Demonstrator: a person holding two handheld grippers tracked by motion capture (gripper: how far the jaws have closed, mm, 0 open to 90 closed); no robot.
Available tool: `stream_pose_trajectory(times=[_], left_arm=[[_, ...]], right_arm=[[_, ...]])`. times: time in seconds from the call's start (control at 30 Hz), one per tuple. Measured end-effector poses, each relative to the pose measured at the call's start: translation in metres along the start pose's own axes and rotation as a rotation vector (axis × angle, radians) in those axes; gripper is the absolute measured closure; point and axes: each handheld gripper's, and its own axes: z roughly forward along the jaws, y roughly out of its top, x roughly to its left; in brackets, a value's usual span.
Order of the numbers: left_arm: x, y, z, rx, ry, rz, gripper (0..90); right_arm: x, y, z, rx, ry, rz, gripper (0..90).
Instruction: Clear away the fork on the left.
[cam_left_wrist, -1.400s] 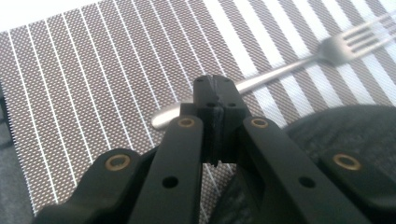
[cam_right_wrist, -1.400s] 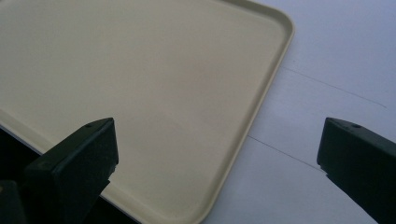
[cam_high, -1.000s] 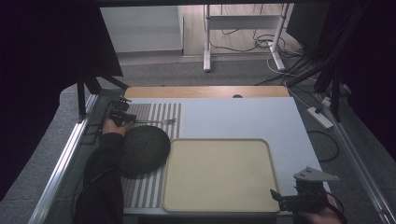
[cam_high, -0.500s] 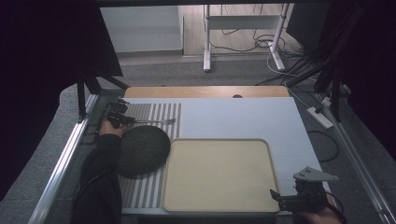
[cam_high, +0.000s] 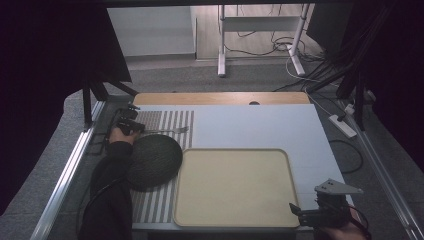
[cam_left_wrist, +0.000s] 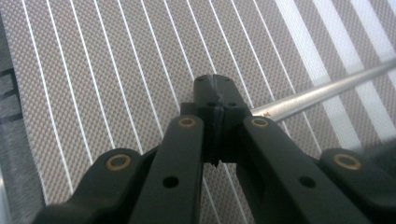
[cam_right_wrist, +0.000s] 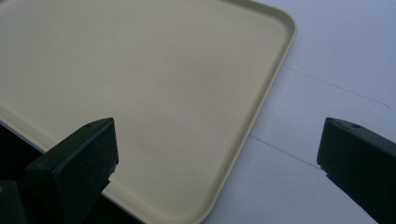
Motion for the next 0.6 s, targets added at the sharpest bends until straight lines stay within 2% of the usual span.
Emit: stream_pose_trajectory(times=[0.3,0.43,0.47,0.6], left_arm=[[-0.011,-0.006,-0.008,0.074,-0.044,0.049,89.1],[-0.008,-0.006,-0.008,0.071,-0.060,0.043,89.0],[-0.008,-0.006,-0.010,0.053,-0.062,0.033,88.7],[-0.007,-0.001,-0.015,0.004,-0.107,0.011,67.0]], right_arm=[[0.001,0.000,0.001,-0.002,-0.002,-0.009,0.0],[0.001,0.001,0.001,0.003,-0.001,-0.012,0.0],[0.001,0.001,0.001,0.000,0.000,-0.011,0.0],[0.001,0.001,0.001,0.001,0.001,-0.010,0.0]])
